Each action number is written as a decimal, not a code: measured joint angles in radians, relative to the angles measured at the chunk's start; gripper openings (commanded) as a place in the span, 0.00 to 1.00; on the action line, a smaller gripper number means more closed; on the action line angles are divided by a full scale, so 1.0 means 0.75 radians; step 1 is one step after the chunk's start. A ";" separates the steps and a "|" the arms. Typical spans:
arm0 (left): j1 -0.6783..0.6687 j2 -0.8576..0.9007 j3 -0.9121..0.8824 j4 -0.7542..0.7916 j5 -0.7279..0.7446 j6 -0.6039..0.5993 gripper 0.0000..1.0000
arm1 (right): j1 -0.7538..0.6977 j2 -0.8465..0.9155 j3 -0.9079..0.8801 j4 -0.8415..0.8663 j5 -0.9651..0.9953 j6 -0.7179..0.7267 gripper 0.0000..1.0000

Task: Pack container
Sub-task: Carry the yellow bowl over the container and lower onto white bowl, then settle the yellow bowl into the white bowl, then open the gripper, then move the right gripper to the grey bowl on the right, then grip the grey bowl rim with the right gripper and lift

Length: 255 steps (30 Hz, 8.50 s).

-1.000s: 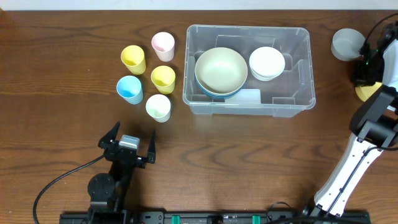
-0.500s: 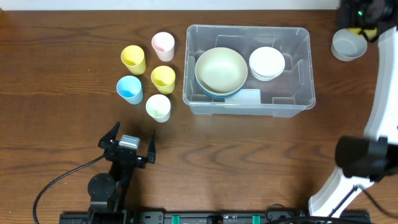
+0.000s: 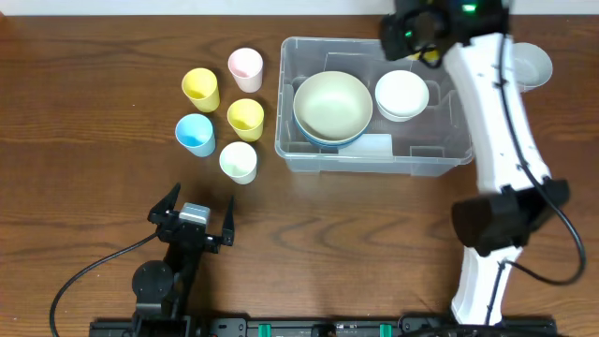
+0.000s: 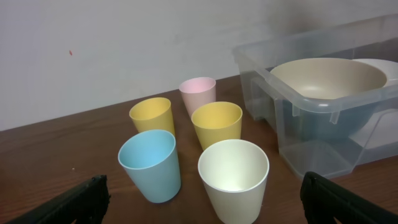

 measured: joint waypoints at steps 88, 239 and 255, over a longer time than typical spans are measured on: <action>0.000 0.000 0.000 0.000 0.000 0.000 0.98 | -0.013 0.305 -0.075 -0.009 0.056 0.056 0.02; 0.000 0.001 0.000 -0.001 0.000 0.000 0.98 | -0.946 0.541 0.200 -0.087 0.092 0.756 0.01; 0.000 0.001 0.000 -0.001 0.000 0.001 0.98 | -0.721 0.537 1.031 -0.605 -0.485 0.600 0.01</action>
